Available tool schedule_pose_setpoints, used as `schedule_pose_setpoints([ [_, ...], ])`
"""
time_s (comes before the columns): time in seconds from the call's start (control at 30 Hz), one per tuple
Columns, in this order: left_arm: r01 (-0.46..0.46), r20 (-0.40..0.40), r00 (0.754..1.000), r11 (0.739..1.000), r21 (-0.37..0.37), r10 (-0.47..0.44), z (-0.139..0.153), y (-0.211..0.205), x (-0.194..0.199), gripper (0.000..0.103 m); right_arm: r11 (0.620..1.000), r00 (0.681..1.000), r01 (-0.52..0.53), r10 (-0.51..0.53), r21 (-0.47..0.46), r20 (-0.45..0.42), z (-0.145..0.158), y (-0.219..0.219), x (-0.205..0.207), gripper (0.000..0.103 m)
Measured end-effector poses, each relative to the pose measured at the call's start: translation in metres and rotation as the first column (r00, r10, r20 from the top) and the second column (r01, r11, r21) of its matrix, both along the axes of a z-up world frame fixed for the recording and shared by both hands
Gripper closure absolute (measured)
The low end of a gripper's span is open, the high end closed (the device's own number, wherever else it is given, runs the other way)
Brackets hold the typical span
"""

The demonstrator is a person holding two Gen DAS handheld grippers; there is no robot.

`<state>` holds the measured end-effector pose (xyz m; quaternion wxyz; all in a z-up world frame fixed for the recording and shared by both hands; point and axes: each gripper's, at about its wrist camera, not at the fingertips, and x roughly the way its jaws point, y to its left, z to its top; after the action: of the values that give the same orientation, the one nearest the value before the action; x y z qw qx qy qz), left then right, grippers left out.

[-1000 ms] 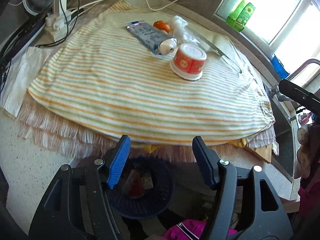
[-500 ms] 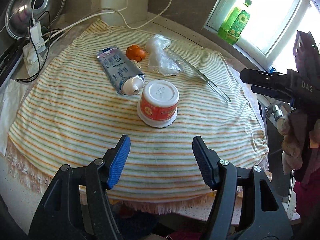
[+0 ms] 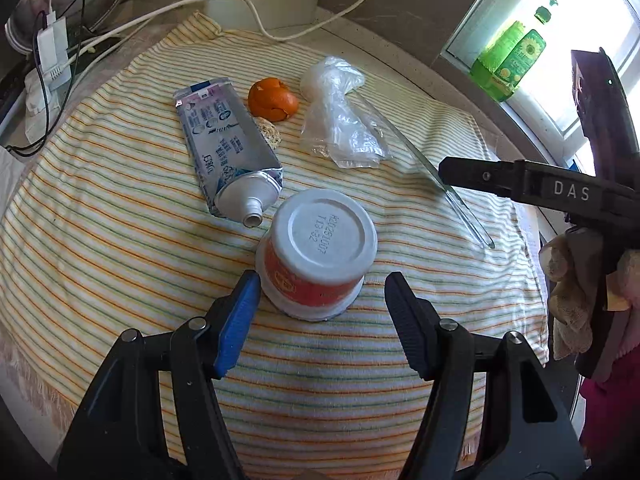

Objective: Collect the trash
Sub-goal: 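Grasp the red-and-white cup with the left tool while the right tool grips the clear plastic strip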

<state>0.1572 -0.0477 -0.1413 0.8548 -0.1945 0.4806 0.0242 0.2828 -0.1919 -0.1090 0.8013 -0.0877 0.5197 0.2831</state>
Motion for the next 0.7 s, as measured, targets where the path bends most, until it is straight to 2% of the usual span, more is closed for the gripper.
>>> schedule_pose_setpoints([
  [0.2, 0.000, -0.028, 1.000, 1.000, 0.011, 0.000, -0.010, -0.004, 0.015, 0.037, 0.999, 1.000, -0.014, 0.013, -0.043, -0.022, -0.016, 0.012, 0.018, 0.030],
  [0.47, -0.001, -0.037, 0.999, 1.000, 0.020, 0.001, -0.016, -0.002, 0.027, 0.037, 0.994, 1.000, -0.018, 0.017, -0.108, -0.010, -0.031, 0.022, 0.035, 0.034],
  [0.7, 0.003, -0.033, 0.999, 1.000, 0.022, -0.003, -0.017, -0.002, 0.030, 0.036, 0.992, 1.000, -0.013, 0.010, -0.124, -0.021, -0.040, 0.021, 0.043, 0.056],
])
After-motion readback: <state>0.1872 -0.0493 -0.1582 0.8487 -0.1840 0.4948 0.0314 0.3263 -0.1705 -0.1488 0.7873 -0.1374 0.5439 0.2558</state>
